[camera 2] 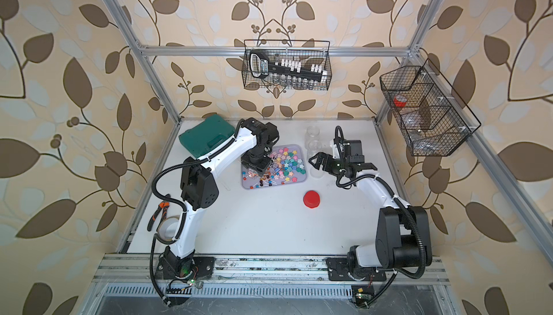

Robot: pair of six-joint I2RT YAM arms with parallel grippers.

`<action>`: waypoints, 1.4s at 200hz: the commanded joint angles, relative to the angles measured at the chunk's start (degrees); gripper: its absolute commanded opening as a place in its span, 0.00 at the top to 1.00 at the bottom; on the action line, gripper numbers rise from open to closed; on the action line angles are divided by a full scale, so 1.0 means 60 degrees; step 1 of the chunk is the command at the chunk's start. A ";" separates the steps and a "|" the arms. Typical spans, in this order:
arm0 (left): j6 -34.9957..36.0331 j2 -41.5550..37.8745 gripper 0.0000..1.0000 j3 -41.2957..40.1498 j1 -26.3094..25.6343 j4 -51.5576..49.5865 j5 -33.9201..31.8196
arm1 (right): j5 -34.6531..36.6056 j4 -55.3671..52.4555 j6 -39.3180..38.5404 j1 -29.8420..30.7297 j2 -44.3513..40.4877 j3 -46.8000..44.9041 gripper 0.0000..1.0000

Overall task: Pour the candies out of the jar
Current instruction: 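Pour the candies out of the jar onto the tray.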

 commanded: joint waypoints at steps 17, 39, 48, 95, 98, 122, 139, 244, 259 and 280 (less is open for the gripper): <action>-0.0396 -0.0417 0.71 0.0124 -0.0020 -0.1132 -0.0795 | -0.0305 0.0217 -0.0162 -0.0006 0.0146 -0.0143 0.01; -0.0324 -0.0698 0.70 0.0526 -0.0050 -0.0820 0.0225 | -0.0441 0.0255 -0.0164 -0.0022 0.0180 -0.0161 0.01; -0.0323 -0.0881 0.70 0.0430 -0.0063 -0.0592 0.0293 | -0.0462 0.0270 -0.0159 -0.0005 0.0208 -0.0147 0.01; -0.0271 -0.1007 0.72 -0.1560 -0.0037 0.0020 0.0451 | -0.0470 0.0270 -0.0164 -0.0002 0.0211 -0.0170 0.01; -0.0265 -0.0985 0.72 -0.1422 -0.0040 0.0030 0.0494 | -0.0478 0.0268 -0.0162 0.0000 0.0219 -0.0163 0.01; -0.0296 -0.0603 0.72 0.0638 -0.0177 -0.0439 0.0944 | -0.0498 0.0268 -0.0162 -0.0018 0.0198 -0.0145 0.01; -0.0240 -0.0787 0.72 0.0322 -0.0224 -0.0276 0.0785 | -0.0479 0.0244 -0.0185 -0.0013 0.0183 -0.0115 0.01; -0.0279 -0.1665 0.73 -0.1801 0.0220 0.0786 0.1275 | -0.0363 0.0140 -0.0241 -0.0022 0.0293 -0.0074 0.01; -0.0253 -0.1603 0.73 -0.2380 0.0232 0.0951 0.1235 | -0.0387 0.0147 -0.0250 -0.0011 0.0315 -0.0082 0.01; -0.0264 -0.1276 0.74 -0.1763 0.0161 0.0595 0.1261 | -0.0427 0.0152 -0.0239 -0.0019 0.0337 -0.0098 0.01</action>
